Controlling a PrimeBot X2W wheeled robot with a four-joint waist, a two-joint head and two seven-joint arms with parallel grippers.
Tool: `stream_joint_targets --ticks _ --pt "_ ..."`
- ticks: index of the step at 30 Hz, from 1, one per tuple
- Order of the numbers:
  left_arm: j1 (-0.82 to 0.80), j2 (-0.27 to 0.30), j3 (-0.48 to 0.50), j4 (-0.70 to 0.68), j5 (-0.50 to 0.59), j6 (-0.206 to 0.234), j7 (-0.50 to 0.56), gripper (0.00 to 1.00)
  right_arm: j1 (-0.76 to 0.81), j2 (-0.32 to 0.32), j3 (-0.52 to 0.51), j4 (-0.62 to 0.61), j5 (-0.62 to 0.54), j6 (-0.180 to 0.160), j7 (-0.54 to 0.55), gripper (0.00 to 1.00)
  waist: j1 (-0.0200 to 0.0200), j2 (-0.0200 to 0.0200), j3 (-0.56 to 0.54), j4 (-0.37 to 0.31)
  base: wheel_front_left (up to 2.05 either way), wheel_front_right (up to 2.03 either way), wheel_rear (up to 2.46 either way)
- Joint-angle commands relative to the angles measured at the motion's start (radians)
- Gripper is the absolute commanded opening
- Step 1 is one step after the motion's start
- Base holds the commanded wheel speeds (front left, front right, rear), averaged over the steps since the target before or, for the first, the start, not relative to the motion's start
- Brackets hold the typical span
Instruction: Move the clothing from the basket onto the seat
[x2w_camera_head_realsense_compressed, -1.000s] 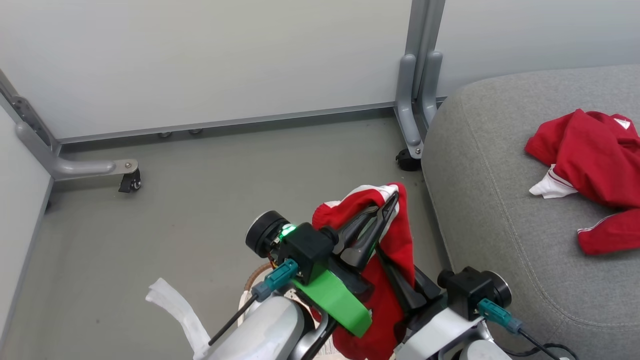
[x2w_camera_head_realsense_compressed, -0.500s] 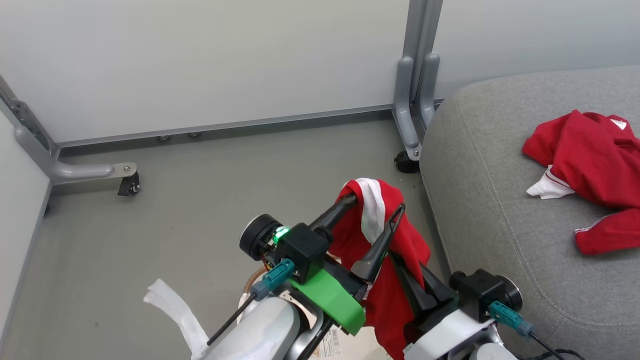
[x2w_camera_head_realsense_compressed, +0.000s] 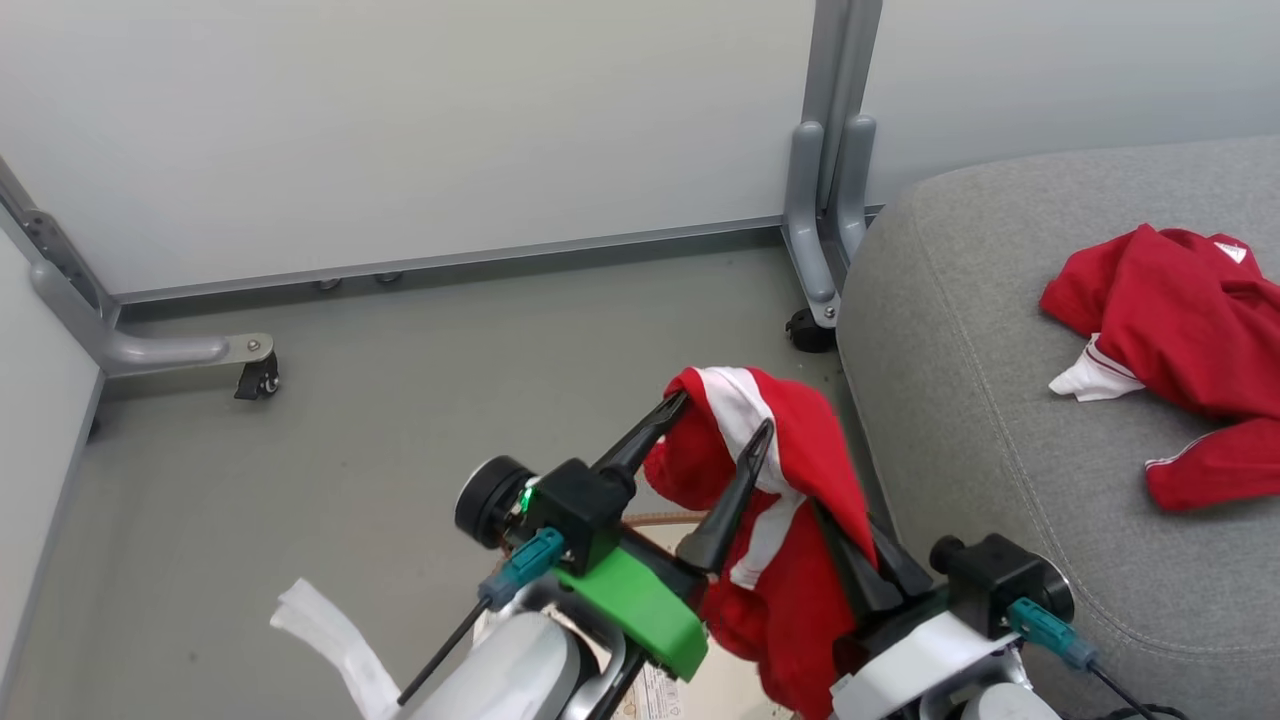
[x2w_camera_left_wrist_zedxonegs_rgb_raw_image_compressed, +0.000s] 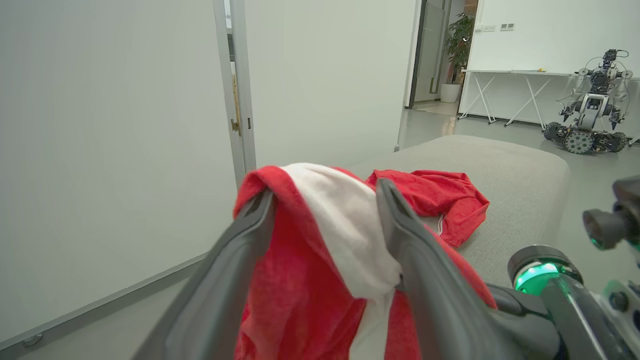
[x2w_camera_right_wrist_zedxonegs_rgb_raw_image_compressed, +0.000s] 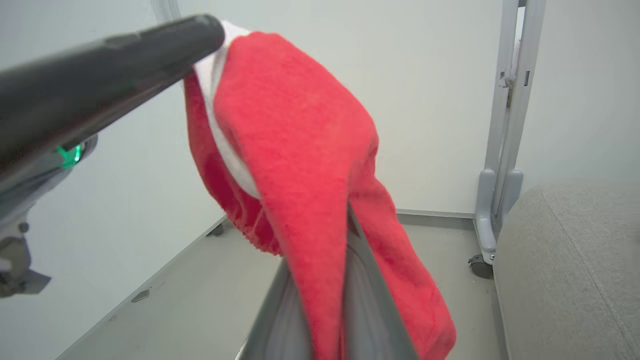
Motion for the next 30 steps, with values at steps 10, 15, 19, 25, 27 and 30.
stream_joint_targets --ticks 10,15,19,25,27,30 --pt "0.129 0.049 0.083 -0.007 -0.037 0.058 -0.063 1.0 0.029 0.001 -0.056 -0.02 0.009 0.0 -0.003 0.0 0.0 0.0 0.004 0.002 0.0 0.0 0.0" --pt "0.205 0.057 0.163 -0.062 -0.012 0.104 -0.081 1.0 0.031 0.001 -0.077 -0.031 0.007 0.0 -0.003 0.0 0.0 0.0 0.013 0.008 0.0 0.0 0.0" --pt "0.273 0.06 0.238 -0.136 0.057 0.122 -0.078 1.0 0.042 0.001 -0.105 -0.046 0.005 0.0 -0.003 0.0 0.0 0.0 0.02 0.014 0.0 0.0 0.0" --pt "0.365 0.04 0.326 -0.191 0.132 0.096 -0.079 1.0 0.064 -0.007 -0.146 -0.079 0.001 0.0 -0.003 0.0 0.0 0.0 0.029 -0.018 0.0 0.0 0.0" --pt "0.39 0.044 0.345 -0.2 0.178 0.097 -0.079 1.0 0.072 -0.009 -0.164 -0.086 0.01 0.0 -0.003 0.0 0.0 0.0 0.033 -0.046 0.0 0.0 0.0" --pt "0.432 0.026 0.382 -0.219 0.201 0.09 -0.079 1.0 0.073 -0.017 -0.192 -0.101 0.008 0.0 -0.003 0.0 0.0 0.0 0.045 -0.096 0.0 0.0 0.0"
